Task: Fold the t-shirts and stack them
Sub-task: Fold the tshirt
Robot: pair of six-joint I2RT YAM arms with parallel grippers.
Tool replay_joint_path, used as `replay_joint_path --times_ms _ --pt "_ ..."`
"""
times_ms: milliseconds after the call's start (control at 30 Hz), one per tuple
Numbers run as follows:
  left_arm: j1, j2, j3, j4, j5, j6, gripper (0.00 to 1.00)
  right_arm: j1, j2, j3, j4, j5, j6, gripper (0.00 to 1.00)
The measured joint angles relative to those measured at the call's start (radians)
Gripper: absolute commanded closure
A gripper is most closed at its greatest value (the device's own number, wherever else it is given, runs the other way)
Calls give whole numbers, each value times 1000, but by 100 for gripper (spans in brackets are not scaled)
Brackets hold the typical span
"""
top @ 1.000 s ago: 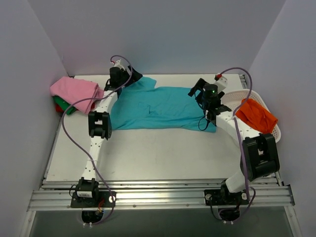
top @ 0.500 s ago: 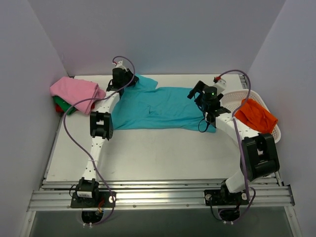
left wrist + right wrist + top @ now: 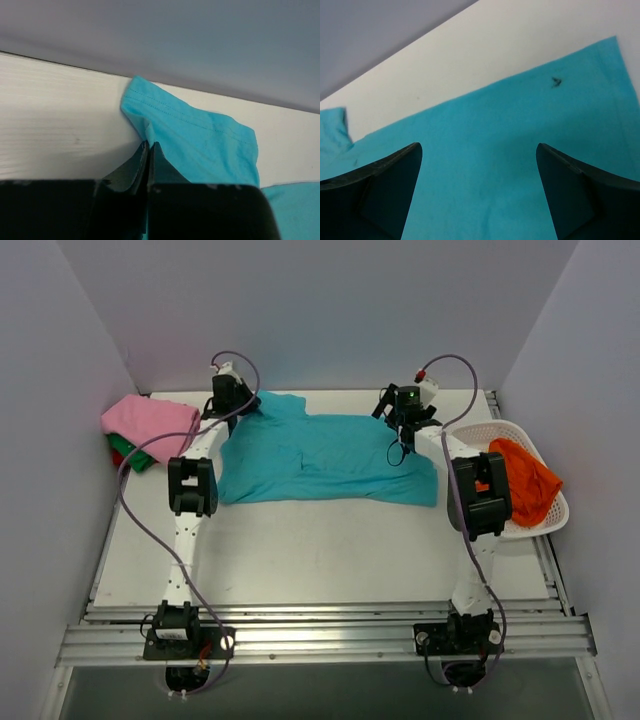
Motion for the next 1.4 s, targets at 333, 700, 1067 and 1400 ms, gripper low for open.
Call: replay_joint_path --times_ms 333,700,1067,1400 --pt "52 -79 -101 -20 -80 61 98 -69 307 351 -150 5 -24 7" --pt "50 -93 -149 -10 -103 79 98 -135 408 570 -191 0 -24 7" --pt "50 -94 -154 -3 -103 79 98 -156 525 655 -171 -34 -6 8" --pt "50 -95 -154 -4 -103 78 98 -150 552 677 -120 -66 24 22"
